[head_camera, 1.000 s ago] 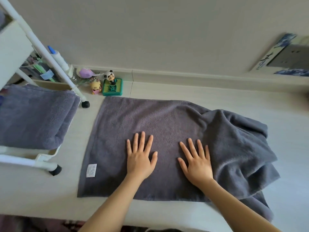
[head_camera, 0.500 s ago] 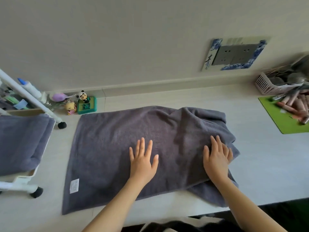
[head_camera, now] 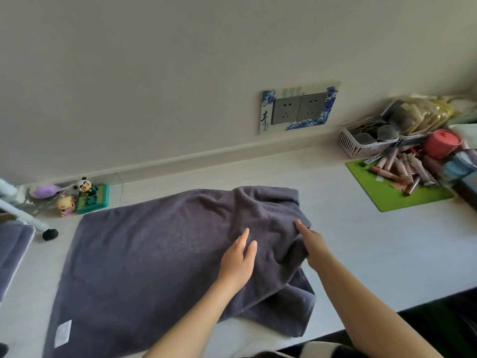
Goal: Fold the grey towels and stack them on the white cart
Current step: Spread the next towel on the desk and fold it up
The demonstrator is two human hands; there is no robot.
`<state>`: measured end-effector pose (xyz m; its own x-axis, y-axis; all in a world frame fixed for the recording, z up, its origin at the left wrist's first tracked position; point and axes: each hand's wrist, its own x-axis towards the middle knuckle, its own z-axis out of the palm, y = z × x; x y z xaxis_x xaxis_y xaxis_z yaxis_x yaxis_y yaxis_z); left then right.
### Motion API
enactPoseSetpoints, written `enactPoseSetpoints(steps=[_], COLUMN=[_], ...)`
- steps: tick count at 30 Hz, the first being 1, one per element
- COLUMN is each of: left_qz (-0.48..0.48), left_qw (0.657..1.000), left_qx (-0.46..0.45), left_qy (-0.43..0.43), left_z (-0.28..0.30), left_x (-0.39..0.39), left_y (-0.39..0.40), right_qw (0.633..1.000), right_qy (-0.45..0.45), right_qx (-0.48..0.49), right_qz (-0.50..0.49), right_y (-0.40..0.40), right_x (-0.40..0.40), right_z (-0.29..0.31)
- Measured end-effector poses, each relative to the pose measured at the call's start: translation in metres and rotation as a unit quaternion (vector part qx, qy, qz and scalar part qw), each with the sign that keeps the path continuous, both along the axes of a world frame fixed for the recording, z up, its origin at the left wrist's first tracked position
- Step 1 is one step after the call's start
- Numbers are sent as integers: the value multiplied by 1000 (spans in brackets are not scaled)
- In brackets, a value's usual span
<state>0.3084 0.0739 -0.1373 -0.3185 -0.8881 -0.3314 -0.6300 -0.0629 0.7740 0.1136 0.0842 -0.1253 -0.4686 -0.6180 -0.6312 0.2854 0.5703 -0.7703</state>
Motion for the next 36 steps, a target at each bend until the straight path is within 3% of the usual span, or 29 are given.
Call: enactPoseSetpoints(steps=[3, 7, 12, 15, 17, 20, 25, 29, 33, 36], left_qz=[75, 158, 241, 254, 244, 201, 59, -57, -124, -177], left_qw=[994, 981, 954, 949, 949, 963, 985, 960, 926, 926], left_qx=[49, 12, -51, -83, -103, -109, -141, -194, -255, -227], left_qy=[65, 113, 171, 169, 169, 140, -78, -193, -249, -242], left_z=[10, 27, 52, 61, 61, 49, 14, 11, 21, 24], left_x=[-2, 14, 47, 73, 86, 99, 113, 115, 107, 96], left_y=[-2, -10, -22, -28, -29, -28, -19, -11, -20, -31], right_qw=[999, 974, 847, 759, 726, 746, 792, 844, 847, 844], right_qy=[-7, 133, 390, 419, 402, 428, 478, 441, 432, 425], right_qx=[-52, -147, -245, -270, -265, -273, -91, 65, 145, 170], right_qz=[12, 110, 266, 418, 492, 431, 369, 298, 275, 279], right_y=[-5, -18, -25, -15, -7, 5, 23, 40, 53, 60], right_x=[0, 24, 86, 126, 142, 145, 136, 133, 126, 117], right_z=[6, 33, 53, 44, 35, 19, -3, -18, -25, -24])
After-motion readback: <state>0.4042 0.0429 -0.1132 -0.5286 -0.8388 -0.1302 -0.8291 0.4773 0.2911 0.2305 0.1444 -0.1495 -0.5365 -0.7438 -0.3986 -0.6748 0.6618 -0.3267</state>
